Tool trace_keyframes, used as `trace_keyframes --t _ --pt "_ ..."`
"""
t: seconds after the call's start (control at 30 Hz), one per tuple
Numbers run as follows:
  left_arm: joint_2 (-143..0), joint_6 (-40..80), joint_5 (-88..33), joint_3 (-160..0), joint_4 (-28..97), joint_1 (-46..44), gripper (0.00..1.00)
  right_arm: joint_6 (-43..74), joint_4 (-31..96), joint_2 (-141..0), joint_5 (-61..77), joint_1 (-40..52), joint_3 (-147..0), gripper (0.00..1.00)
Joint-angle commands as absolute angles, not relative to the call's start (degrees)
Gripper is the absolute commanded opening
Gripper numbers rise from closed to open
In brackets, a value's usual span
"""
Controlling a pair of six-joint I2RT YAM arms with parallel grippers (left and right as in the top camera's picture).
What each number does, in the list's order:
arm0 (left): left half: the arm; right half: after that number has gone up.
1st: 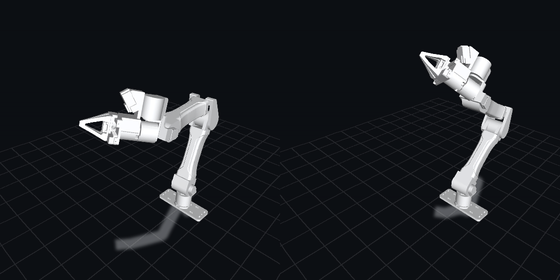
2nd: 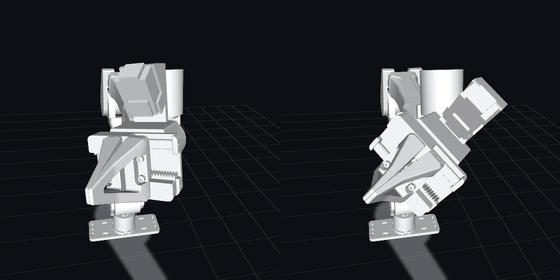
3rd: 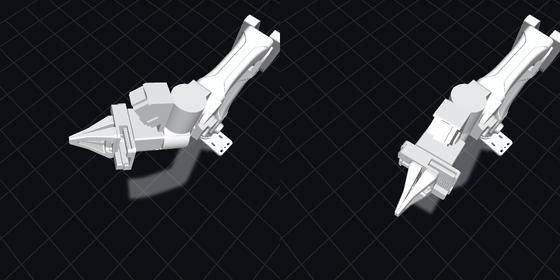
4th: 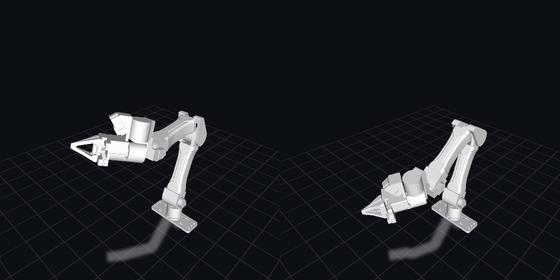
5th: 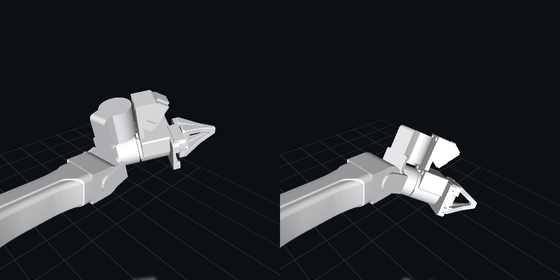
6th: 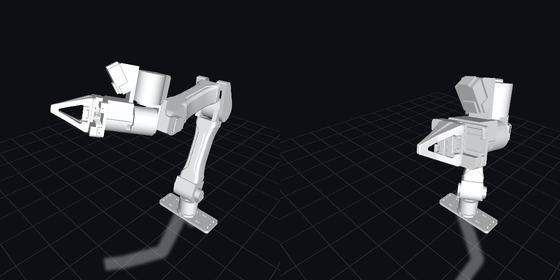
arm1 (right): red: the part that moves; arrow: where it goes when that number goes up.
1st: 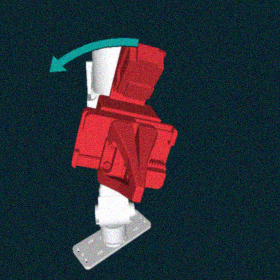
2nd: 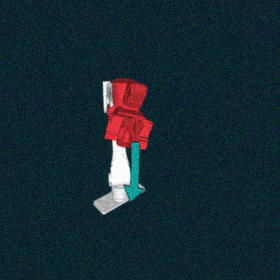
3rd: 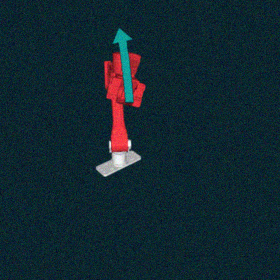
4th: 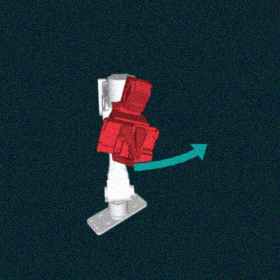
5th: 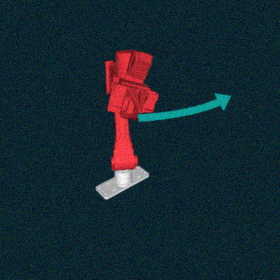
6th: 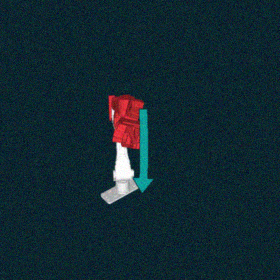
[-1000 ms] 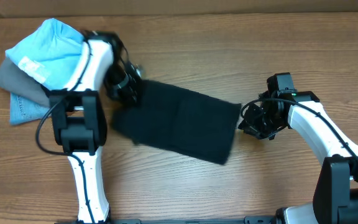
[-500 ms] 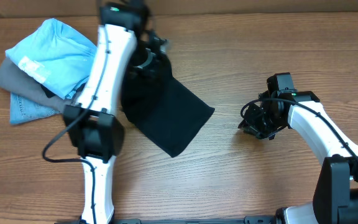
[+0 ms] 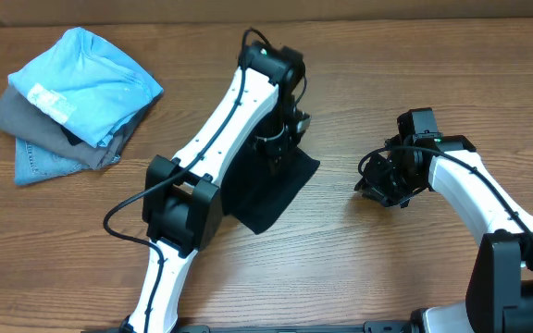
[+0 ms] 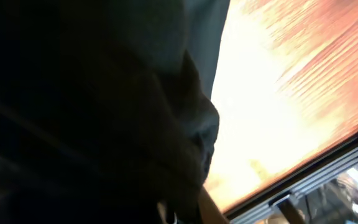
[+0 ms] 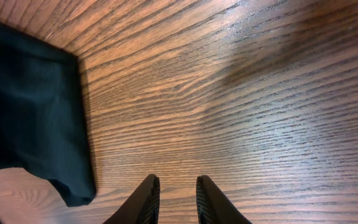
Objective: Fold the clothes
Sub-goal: 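Fold the left end rightward over the shirt with the left gripper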
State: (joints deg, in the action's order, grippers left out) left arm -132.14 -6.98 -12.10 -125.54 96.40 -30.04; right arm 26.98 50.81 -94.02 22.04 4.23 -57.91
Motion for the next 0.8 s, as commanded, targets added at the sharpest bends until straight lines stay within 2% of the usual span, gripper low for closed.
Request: trace_keyframes --t 0.0,0.03,0.07,0.2,0.37,0.43,0.5,0.77 --pt "-131.9 -5.3 -11.6 -122.8 96.8 -30.5 0.22 27.0 50.4 -93.6 21.5 4.4 -58.1 0.24" --pt "-131.9 -5.0 -11.6 -122.4 96.8 -30.5 0.27 27.1 50.3 -93.6 21.5 4.4 -58.1 0.24" --pt "-131.9 -4.5 -11.6 -122.1 96.8 -30.5 0.36 27.1 50.2 -93.6 21.5 4.4 -58.1 0.24" --pt "-131.9 -4.3 -11.6 -121.9 96.4 -30.5 0.42 27.0 50.0 -93.6 21.5 4.4 -58.1 0.24" --pt "-131.9 -4.3 -11.5 -122.0 96.4 -30.2 0.41 27.0 50.0 -93.6 21.5 4.4 -58.1 0.24" --pt "-131.9 -4.3 -11.3 -122.2 96.6 -29.7 0.33 27.0 50.0 -93.6 21.5 4.4 -58.1 0.24" --pt "-131.9 -4.2 -11.1 -122.8 96.9 -28.8 0.31 27.0 50.0 -93.6 21.5 4.4 -58.1 0.24" --pt "-130.1 -4.1 -8.3 -129.1 96.8 -21.9 0.33 27.0 50.0 -93.6 21.5 4.4 -58.1 0.25"
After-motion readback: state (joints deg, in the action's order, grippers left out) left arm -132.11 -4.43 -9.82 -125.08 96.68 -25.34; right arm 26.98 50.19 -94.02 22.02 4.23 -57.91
